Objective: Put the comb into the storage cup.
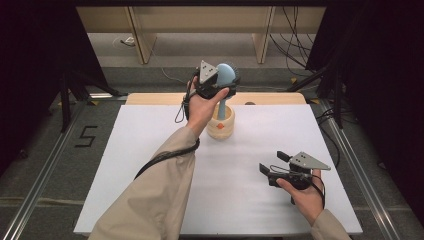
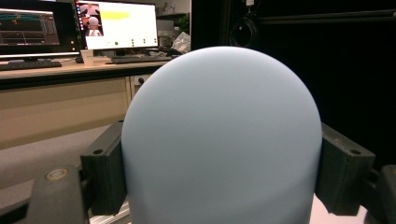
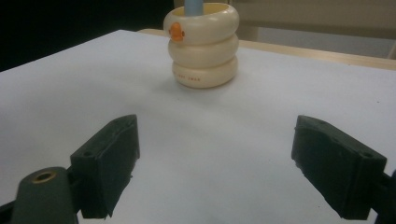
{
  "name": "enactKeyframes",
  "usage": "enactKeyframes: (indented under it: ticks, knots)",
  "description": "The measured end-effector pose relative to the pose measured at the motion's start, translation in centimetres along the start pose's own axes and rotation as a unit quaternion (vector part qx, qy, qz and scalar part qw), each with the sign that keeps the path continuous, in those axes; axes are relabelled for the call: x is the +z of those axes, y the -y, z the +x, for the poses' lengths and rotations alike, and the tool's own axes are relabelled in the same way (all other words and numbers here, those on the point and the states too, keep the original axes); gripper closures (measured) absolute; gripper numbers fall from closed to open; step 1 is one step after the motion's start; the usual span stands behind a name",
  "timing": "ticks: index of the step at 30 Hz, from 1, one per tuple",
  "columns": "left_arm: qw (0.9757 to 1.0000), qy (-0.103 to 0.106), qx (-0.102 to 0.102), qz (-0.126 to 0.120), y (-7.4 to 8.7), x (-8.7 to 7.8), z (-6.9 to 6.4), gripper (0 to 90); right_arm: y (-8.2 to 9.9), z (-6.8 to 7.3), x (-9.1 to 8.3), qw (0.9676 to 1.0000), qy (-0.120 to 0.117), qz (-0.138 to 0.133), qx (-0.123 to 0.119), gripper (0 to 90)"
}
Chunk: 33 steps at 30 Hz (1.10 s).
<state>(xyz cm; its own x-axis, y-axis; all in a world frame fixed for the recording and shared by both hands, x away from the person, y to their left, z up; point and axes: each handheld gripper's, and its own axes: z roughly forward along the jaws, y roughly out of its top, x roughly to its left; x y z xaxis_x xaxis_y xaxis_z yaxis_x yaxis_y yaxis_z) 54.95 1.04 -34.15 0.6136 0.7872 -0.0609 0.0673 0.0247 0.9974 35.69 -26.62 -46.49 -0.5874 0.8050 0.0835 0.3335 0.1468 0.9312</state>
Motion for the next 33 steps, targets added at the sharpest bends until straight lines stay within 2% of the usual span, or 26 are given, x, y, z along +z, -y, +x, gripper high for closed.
enactKeyframes:
  ticks: [33]
  knots:
    - [0.9997,-0.008,-0.003,0.021,1.7,0.3,0.3,19.3,0.0,-0.1,-0.1,1.0,0.002,-0.002,0.002,16.0]
